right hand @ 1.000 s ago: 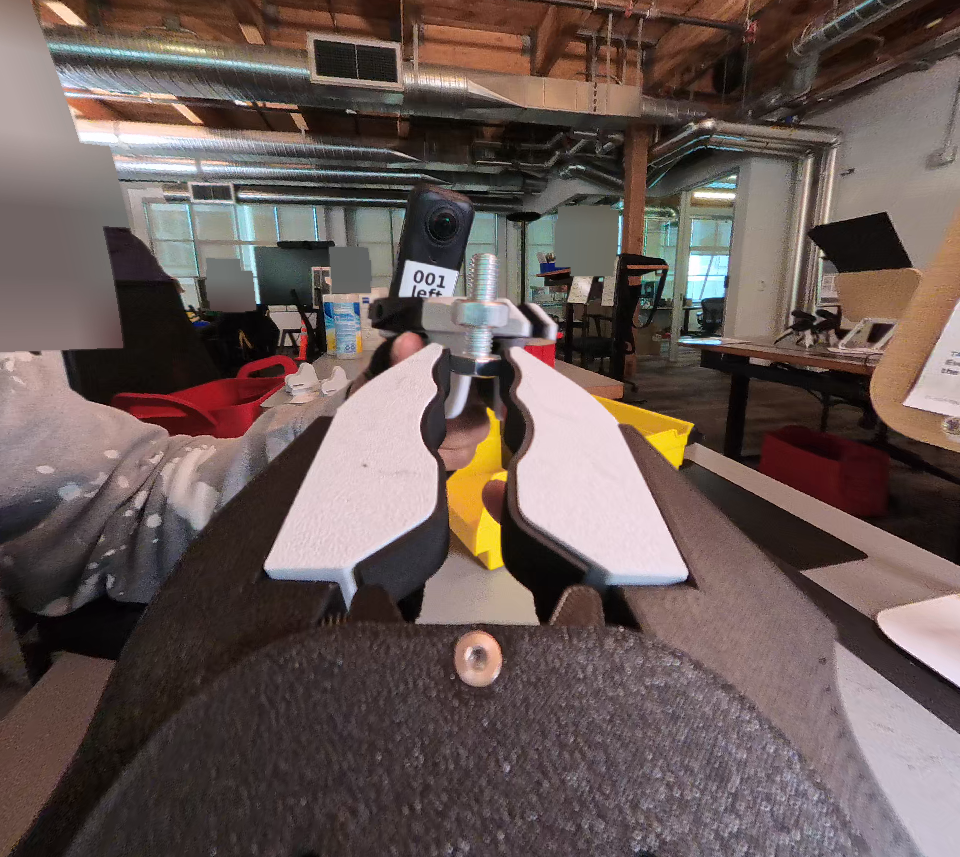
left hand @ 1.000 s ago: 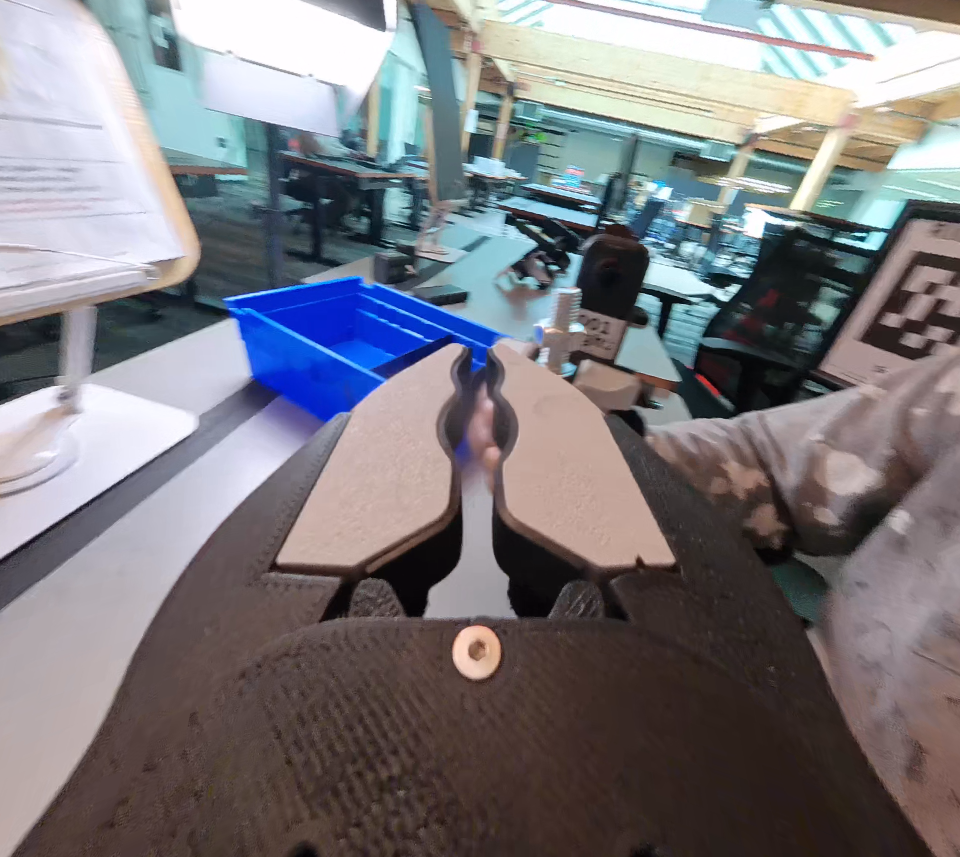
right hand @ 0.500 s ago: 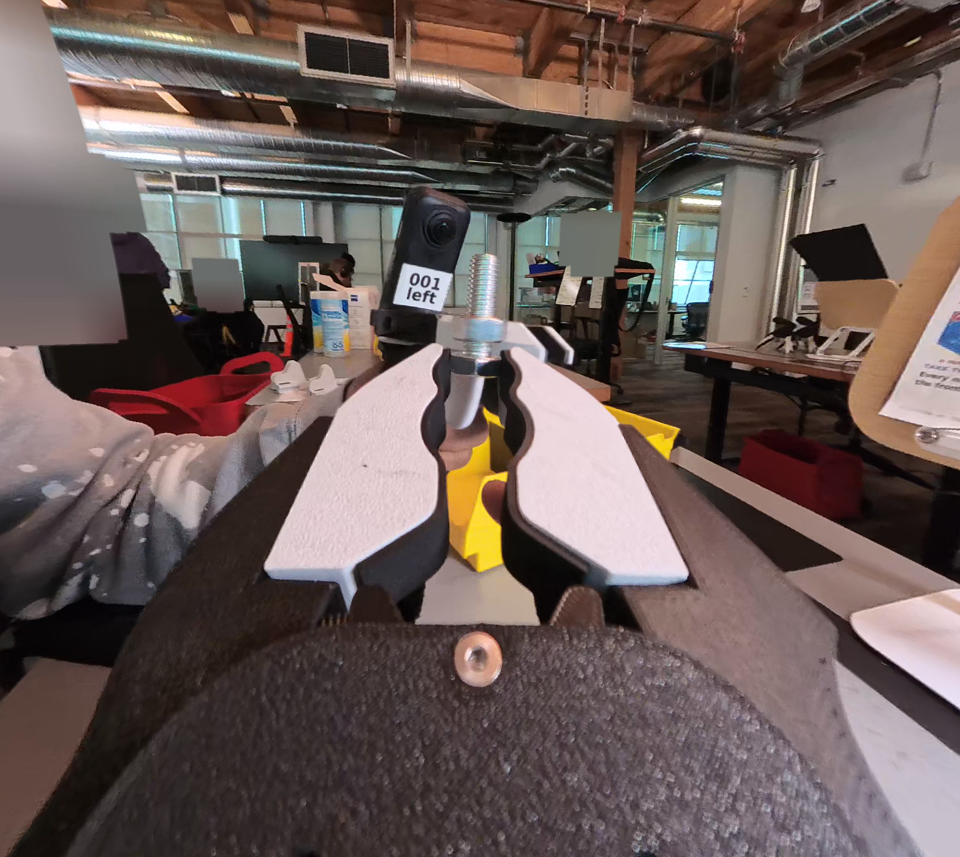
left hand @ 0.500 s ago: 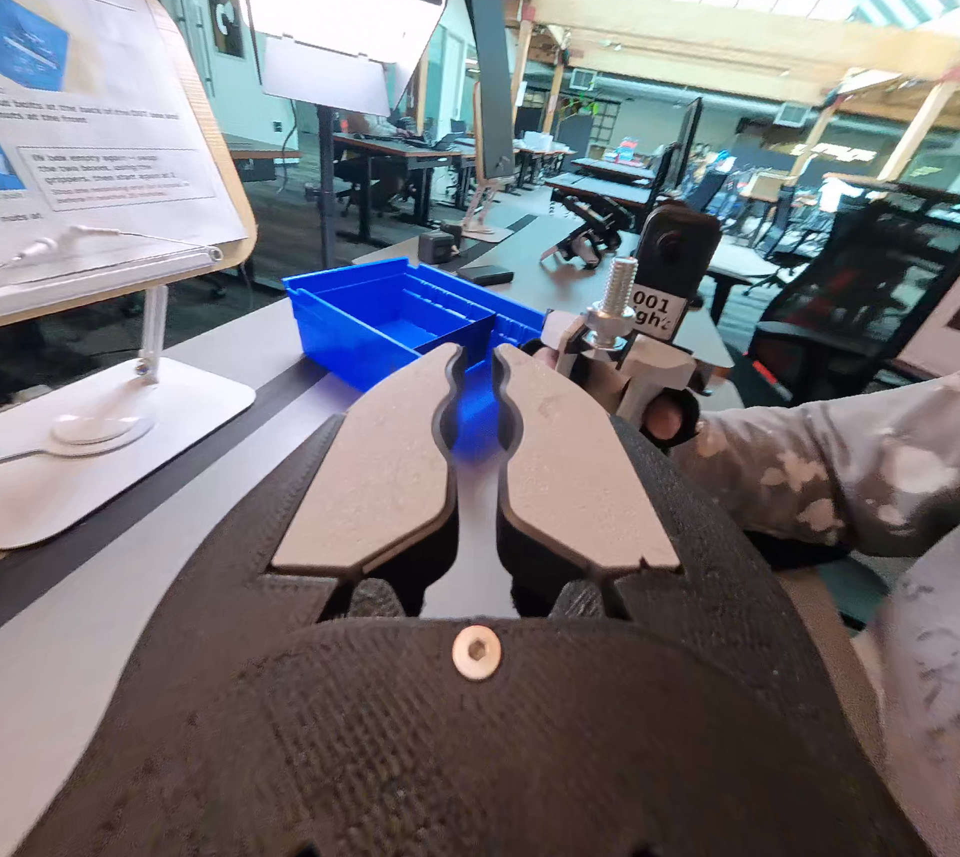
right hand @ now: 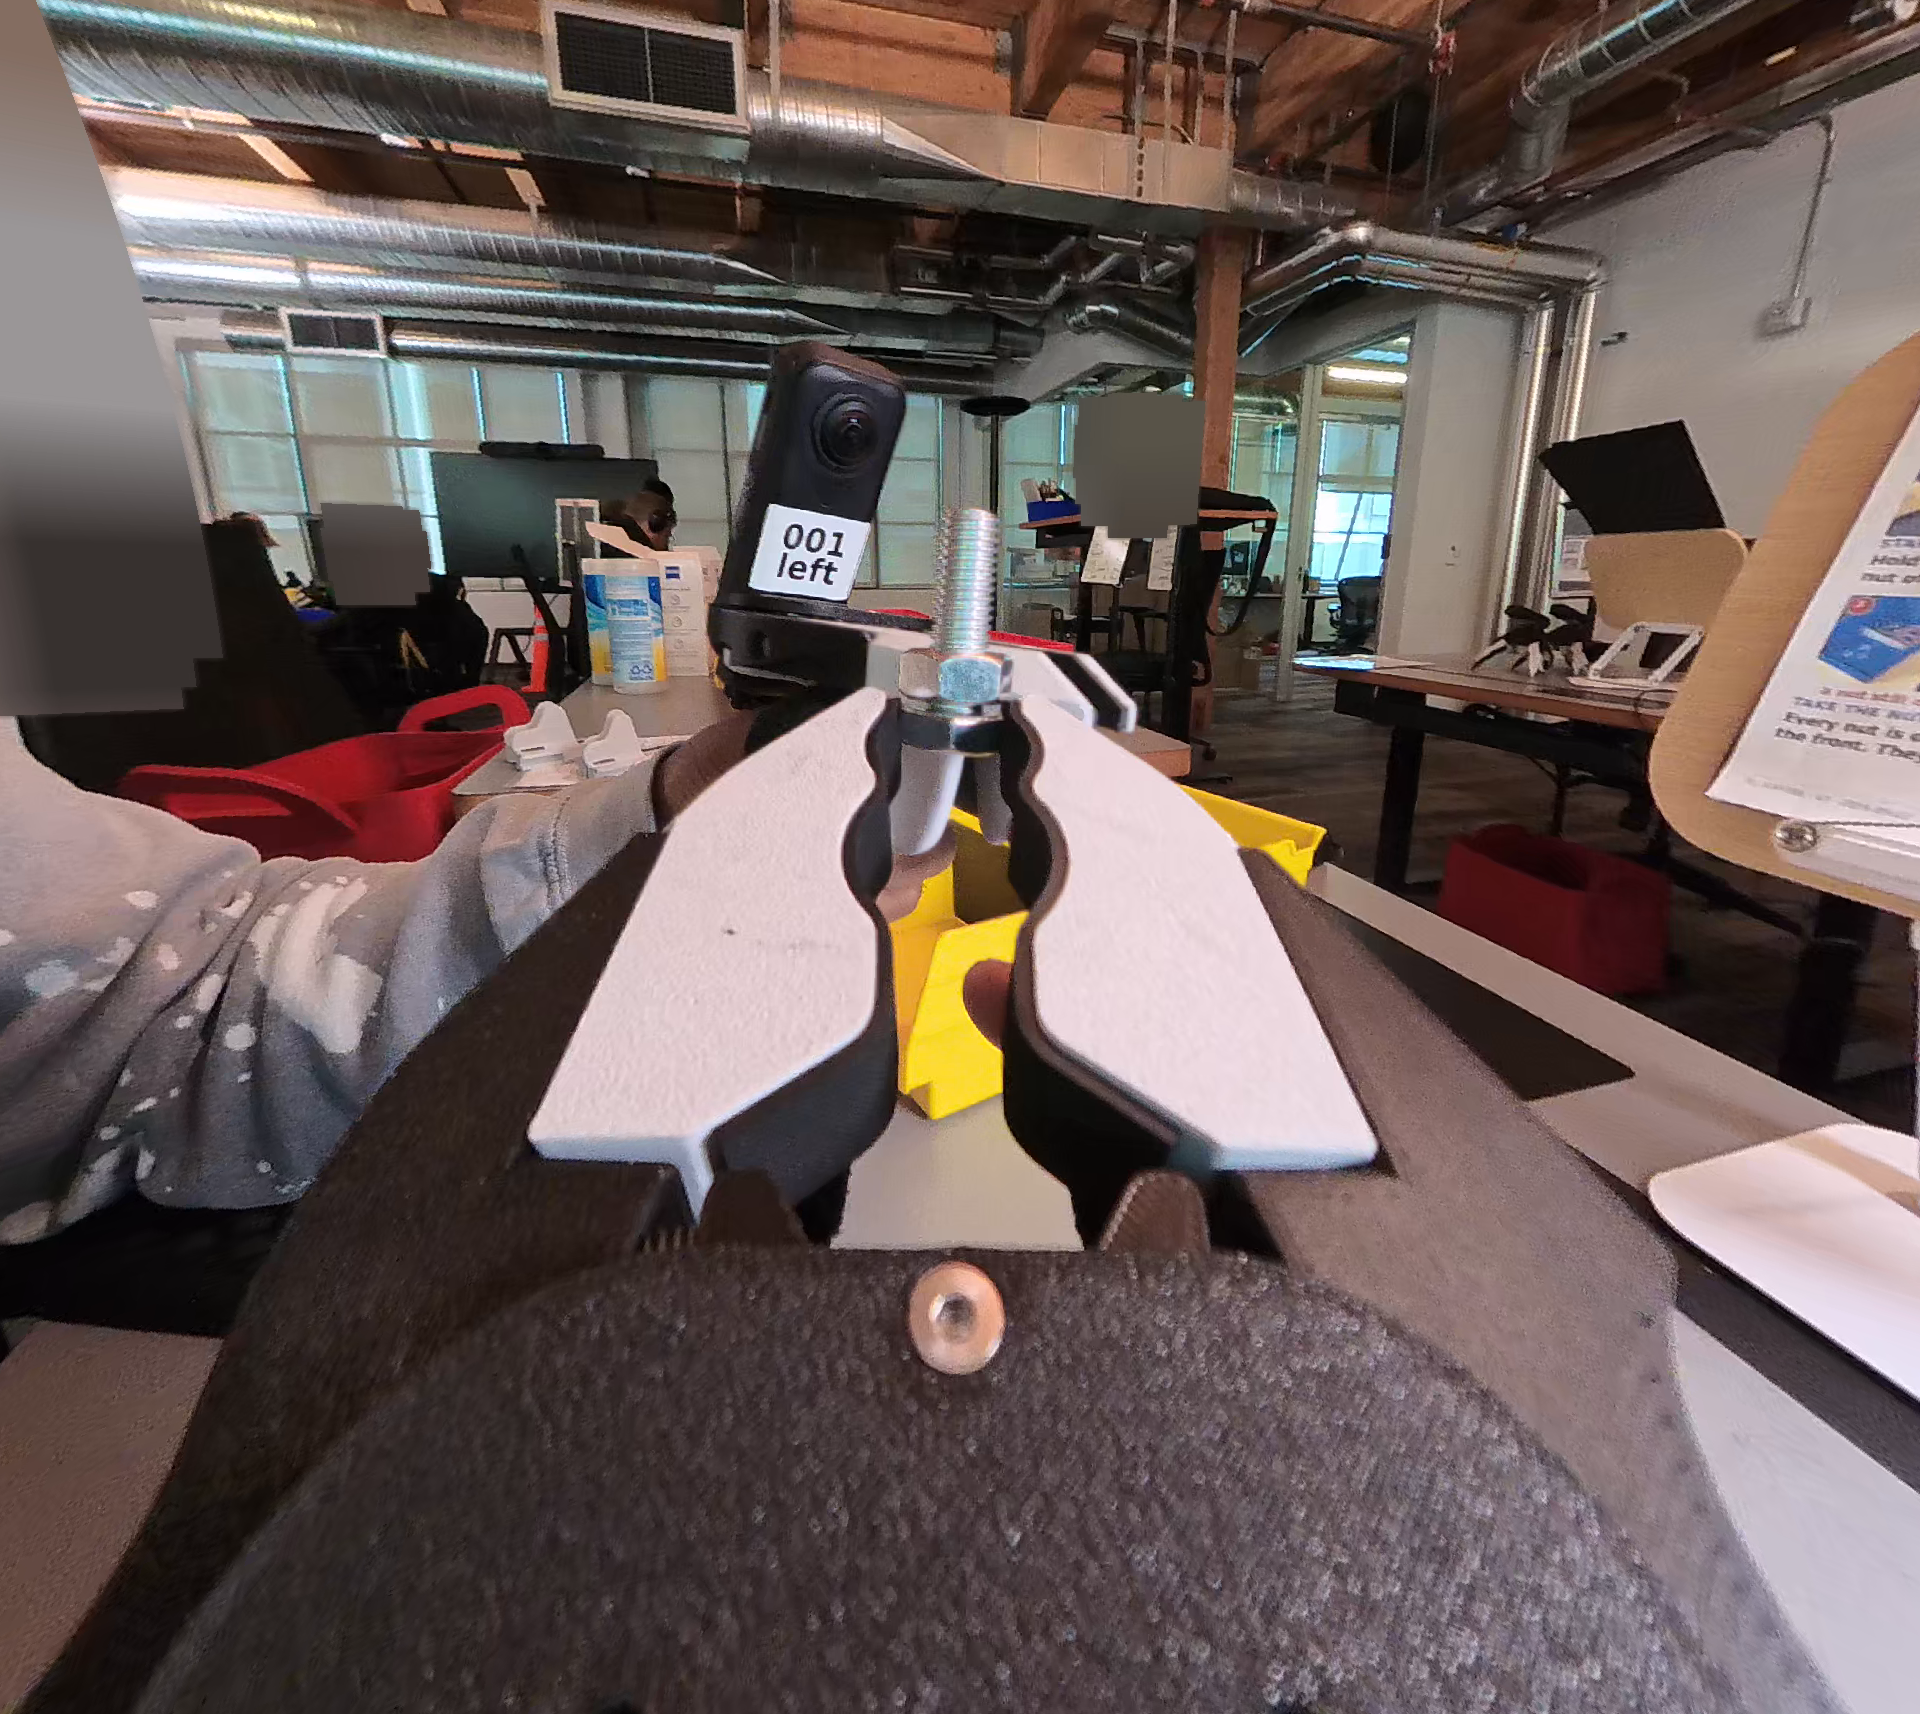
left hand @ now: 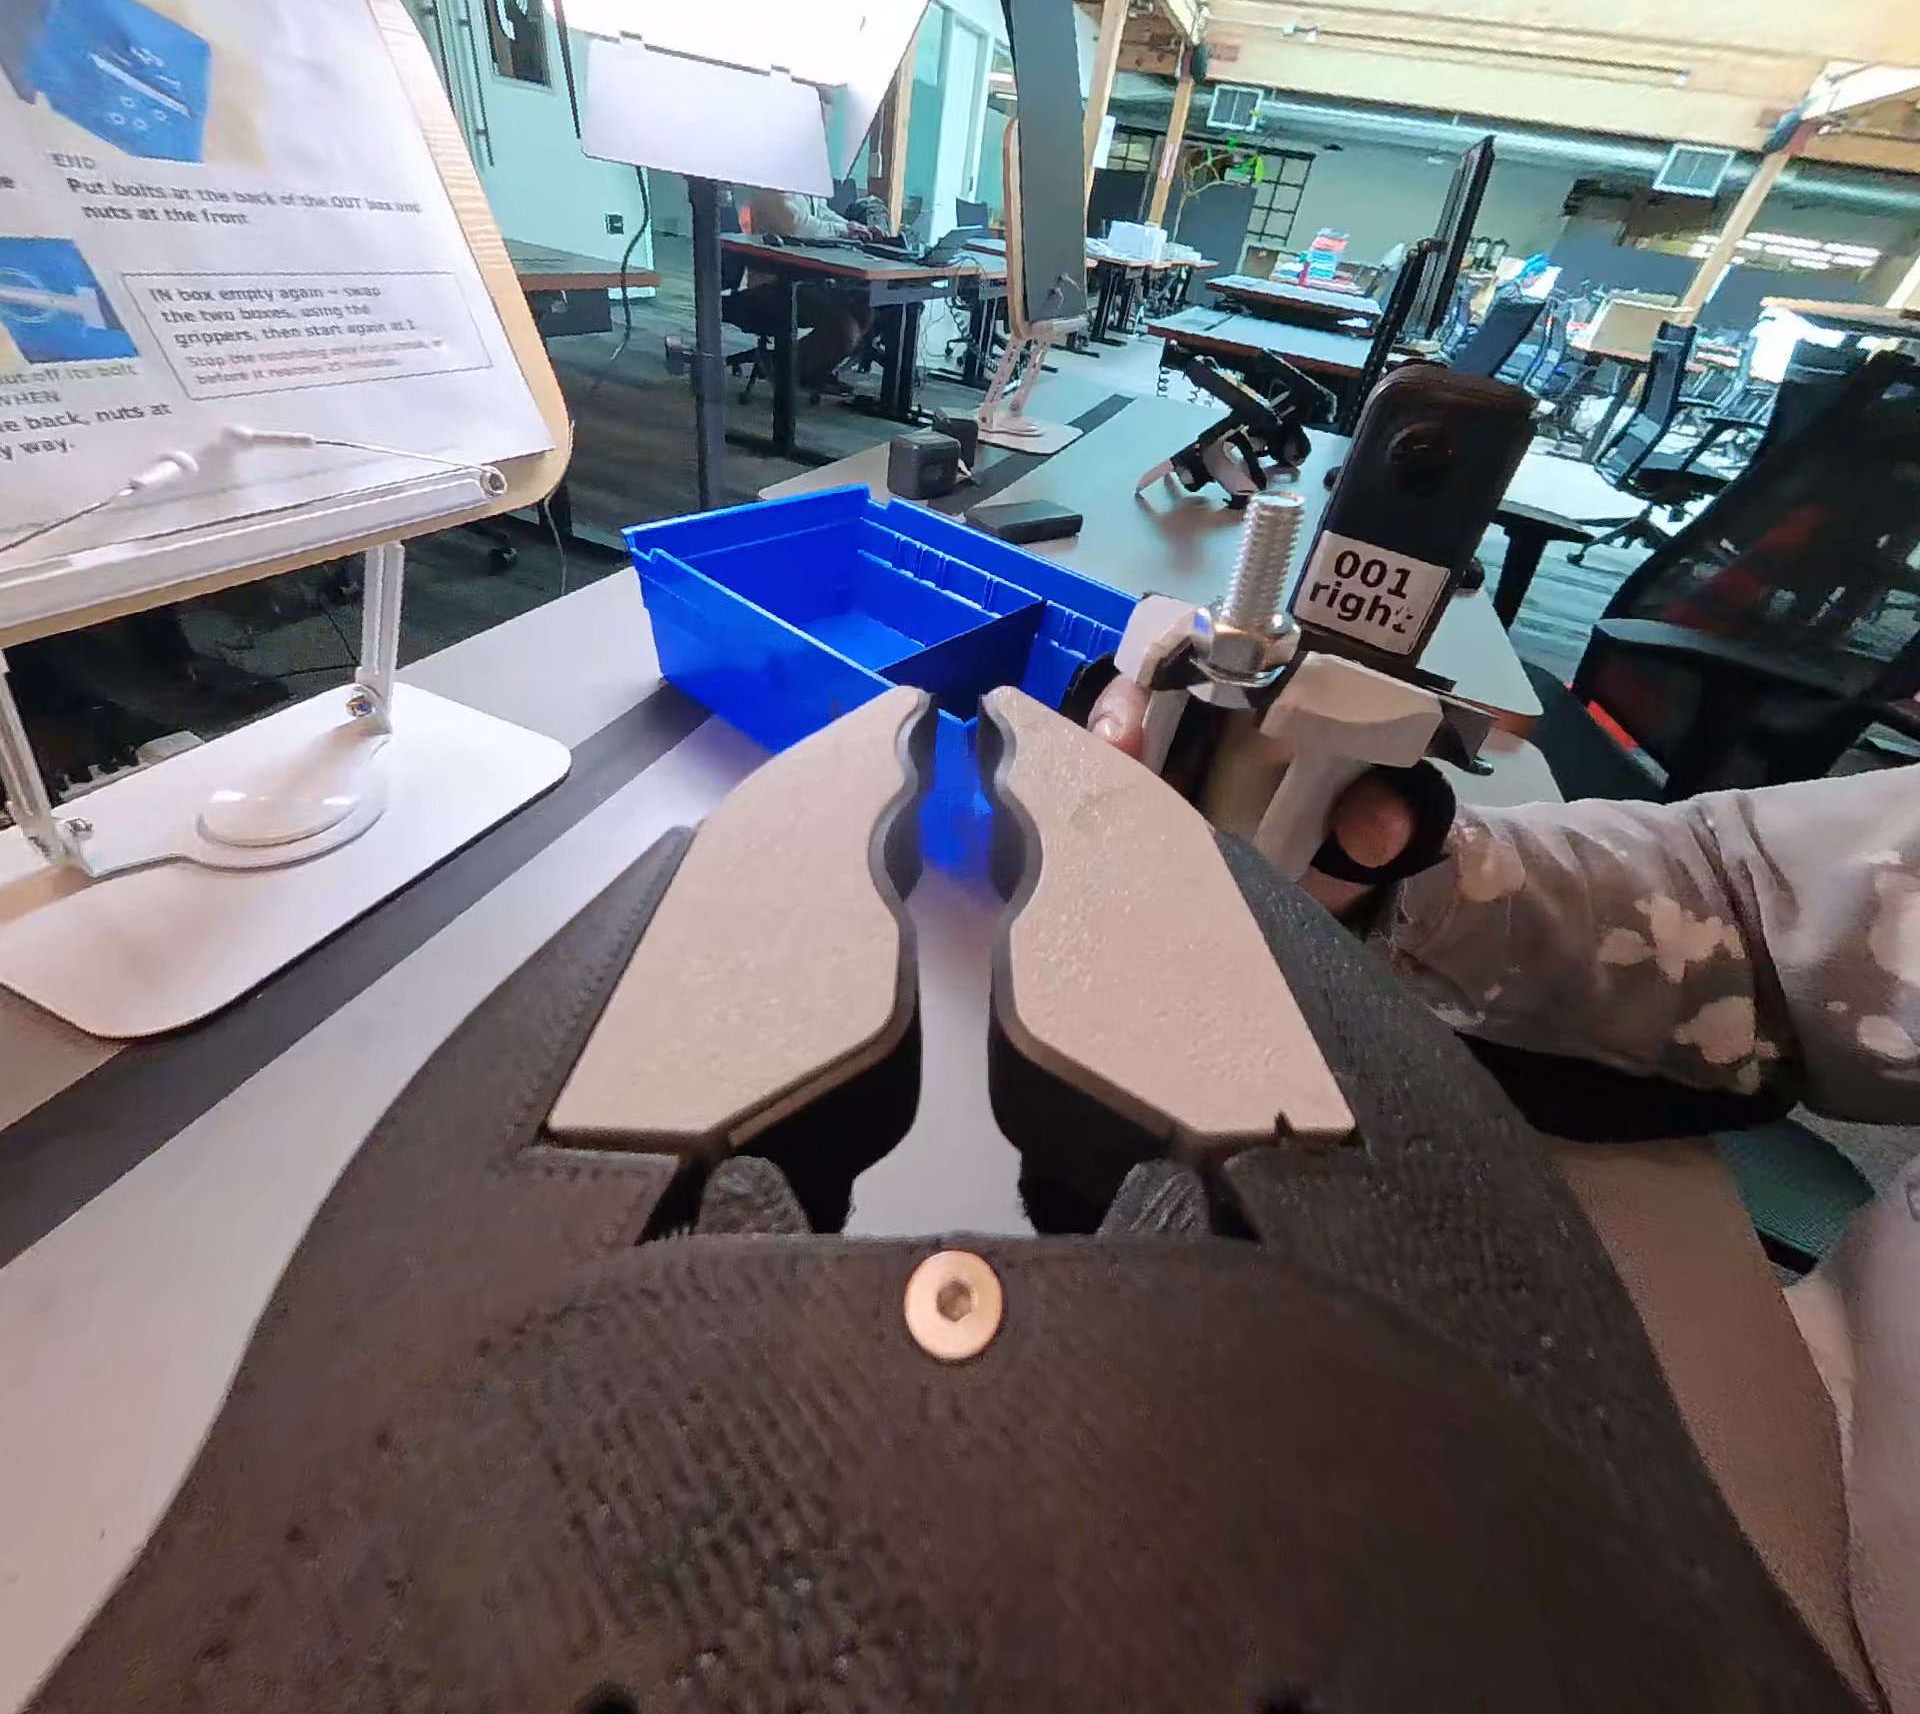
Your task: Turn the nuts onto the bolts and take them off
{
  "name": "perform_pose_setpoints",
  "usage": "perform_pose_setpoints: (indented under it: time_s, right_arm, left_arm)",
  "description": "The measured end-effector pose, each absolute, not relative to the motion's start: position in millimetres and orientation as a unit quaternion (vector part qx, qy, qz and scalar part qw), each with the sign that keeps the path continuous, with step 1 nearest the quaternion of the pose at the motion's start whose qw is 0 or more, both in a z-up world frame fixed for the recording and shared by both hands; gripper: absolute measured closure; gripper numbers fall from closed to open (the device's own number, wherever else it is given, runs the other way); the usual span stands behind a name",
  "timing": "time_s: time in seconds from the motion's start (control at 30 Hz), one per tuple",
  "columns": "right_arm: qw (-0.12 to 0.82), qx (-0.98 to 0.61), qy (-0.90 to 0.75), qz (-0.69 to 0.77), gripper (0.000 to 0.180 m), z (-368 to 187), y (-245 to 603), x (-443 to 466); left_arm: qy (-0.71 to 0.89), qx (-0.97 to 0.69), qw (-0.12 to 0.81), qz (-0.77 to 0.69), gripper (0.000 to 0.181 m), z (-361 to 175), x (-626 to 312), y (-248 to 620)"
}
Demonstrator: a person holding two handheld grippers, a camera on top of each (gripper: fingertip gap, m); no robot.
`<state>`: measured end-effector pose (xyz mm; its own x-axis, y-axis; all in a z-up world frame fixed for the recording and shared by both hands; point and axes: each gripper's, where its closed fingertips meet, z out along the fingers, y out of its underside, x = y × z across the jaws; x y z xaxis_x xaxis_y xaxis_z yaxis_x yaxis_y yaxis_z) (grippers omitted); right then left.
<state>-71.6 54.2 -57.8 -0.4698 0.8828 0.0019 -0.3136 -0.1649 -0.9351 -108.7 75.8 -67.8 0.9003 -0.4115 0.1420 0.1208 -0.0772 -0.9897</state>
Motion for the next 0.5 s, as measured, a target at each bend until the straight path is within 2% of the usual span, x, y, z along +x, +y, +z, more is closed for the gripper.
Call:
perform_pose_setpoints:
  time_s: [0.27,0.4,0.5]
  right_arm:
    - [0.482,-0.392,-0.482,0.618,0.162,-61.2,117.9,-80.4]
    - [0.526,-0.513,-0.471,0.487,0.162,-67.4,217.9,-70.1]
    - [0.518,-0.612,-0.468,0.371,0.162,-94.7,308.4,-61.6]
  left_arm:
    - [0.062,-0.709,0.685,-0.153,0.181,-75.1,-133.4,81.5]
    - [0.033,-0.699,0.7,-0.146,0.181,-69.0,-150.7,78.7]
    - [0.024,-0.694,0.705,-0.142,0.181,-65.5,-158.7,75.7]
